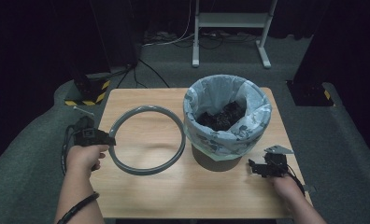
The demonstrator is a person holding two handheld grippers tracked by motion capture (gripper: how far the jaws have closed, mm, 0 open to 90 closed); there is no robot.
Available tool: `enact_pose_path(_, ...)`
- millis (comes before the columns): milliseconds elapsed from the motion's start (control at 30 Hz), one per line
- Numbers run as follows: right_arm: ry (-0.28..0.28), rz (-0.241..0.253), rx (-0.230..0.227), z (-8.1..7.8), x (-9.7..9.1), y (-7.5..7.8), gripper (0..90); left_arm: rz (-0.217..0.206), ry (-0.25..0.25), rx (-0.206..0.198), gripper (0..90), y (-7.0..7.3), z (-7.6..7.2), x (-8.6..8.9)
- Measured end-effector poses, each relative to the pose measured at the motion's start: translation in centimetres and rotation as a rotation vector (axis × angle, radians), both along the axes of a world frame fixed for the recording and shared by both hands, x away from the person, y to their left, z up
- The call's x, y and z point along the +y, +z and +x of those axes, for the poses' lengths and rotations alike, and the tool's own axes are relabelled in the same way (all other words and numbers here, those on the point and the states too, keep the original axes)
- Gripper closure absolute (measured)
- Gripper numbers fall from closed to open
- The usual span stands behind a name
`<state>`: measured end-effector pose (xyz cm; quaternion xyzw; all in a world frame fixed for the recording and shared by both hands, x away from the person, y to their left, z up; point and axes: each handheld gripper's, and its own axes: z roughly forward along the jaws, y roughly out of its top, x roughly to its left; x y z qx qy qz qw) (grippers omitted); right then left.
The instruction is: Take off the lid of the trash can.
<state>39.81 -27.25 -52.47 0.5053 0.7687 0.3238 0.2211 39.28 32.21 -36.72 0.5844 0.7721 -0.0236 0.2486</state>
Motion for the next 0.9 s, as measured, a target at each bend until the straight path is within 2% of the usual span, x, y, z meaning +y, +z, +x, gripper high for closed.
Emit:
enact_pose_path(100,0.0,0.0,0.0,0.0,0.0,0.0,10.1,-0.003,0.004,0.004,77.2,-0.4,0.1,-0.3)
enact_pose_path(267,0.0,0.001,0.0,0.0,0.0,0.0,10.1,0.002,-0.019,0.0,77.3,-1.6,0.1,-0.6)
enact_pose_path(367,0.0,0.0,0.0,0.0,0.0,0.0,10.1,-0.006,-0.013,-0.002,77.2,-2.1,0.1,-0.6)
enact_pose_path(467,0.0,0.001,0.0,0.0,0.0,0.0,10.1,0.006,-0.028,0.005,77.2,-2.9,0.0,-0.6)
enact_pose_path(900,0.0,0.003,0.004,0.0,0.0,0.0,10.2,0.008,-0.026,0.013,77.2,-6.0,-0.1,-1.0)
